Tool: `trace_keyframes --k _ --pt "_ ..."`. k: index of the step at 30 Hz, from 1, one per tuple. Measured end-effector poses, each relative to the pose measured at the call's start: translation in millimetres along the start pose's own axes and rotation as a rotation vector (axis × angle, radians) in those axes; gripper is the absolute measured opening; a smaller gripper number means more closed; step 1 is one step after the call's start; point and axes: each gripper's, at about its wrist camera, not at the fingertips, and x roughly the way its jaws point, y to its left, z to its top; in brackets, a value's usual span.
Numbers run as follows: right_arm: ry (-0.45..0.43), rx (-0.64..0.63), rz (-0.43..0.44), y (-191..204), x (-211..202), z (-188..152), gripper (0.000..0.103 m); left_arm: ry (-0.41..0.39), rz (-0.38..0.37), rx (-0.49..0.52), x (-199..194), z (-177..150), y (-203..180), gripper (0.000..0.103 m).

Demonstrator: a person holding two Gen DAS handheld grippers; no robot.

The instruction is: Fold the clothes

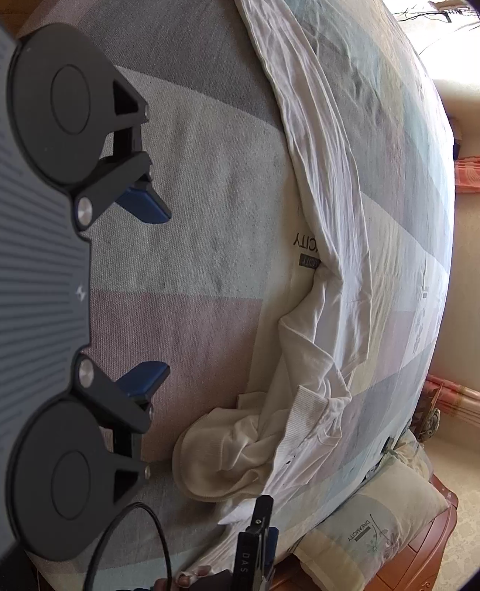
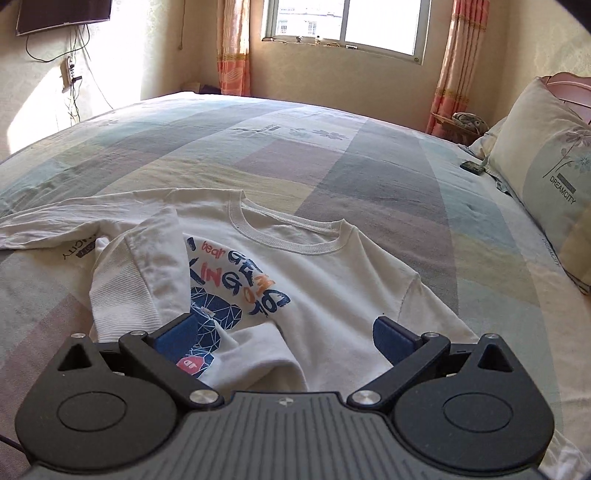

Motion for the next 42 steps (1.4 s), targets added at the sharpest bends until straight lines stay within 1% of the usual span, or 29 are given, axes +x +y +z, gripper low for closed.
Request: trace_keyframes --k 2,7,11,12,15,18,20,22,25,28,30,33,37,40,42 --pt "0.022 0.026 0.055 3 -8 -14 0.103 0.010 -0.051 -0.002 9 6 -9 0.082" --pt "0.086 0.087 0.113 23 -18 -47 0.103 0.022 -0.127 0.024 22 16 -23 0.082" --pt "0.137 0.135 0.159 38 -25 -74 0.103 0.026 -0.283 -0.041 29 28 -21 0.082" --pt "0.144 0.134 0.162 42 -25 -77 0.103 0.025 -0.323 -0.063 33 32 -20 0.082" --pt "0.163 0.117 0.153 51 -21 -80 0.103 0.029 -0.389 -0.105 47 45 -26 0.082" --pt "0.183 0.127 0.166 53 -20 -85 0.103 0.029 -0.465 -0.126 65 56 -35 0.082" --pt "0.189 0.115 0.157 55 -20 -88 0.103 0.037 -0.521 -0.149 79 63 -42 0.082" --pt "0.191 0.098 0.151 56 -21 -91 0.103 0.037 -0.536 -0.172 97 69 -44 0.082" --pt "0.193 0.088 0.148 56 -23 -92 0.103 0.033 -0.495 -0.212 119 77 -44 0.082" --pt "0.194 0.083 0.147 55 -24 -94 0.103 0.014 -0.509 -0.215 121 84 -43 0.082" --pt "0.194 0.067 0.146 55 -25 -95 0.103 -0.003 -0.494 -0.201 117 87 -42 0.082" --pt "0.192 0.040 0.143 55 -25 -98 0.103 -0.026 -0.532 -0.234 115 89 -34 0.082" --pt "0.191 0.023 0.139 55 -22 -97 0.103 -0.038 -0.591 -0.302 117 93 -26 0.082" --pt "0.195 0.015 0.139 55 -21 -95 0.103 -0.045 -0.647 -0.321 109 92 -26 0.082" --pt "0.195 0.017 0.146 54 -21 -95 0.103 -0.057 -0.714 -0.339 100 88 -25 0.082"
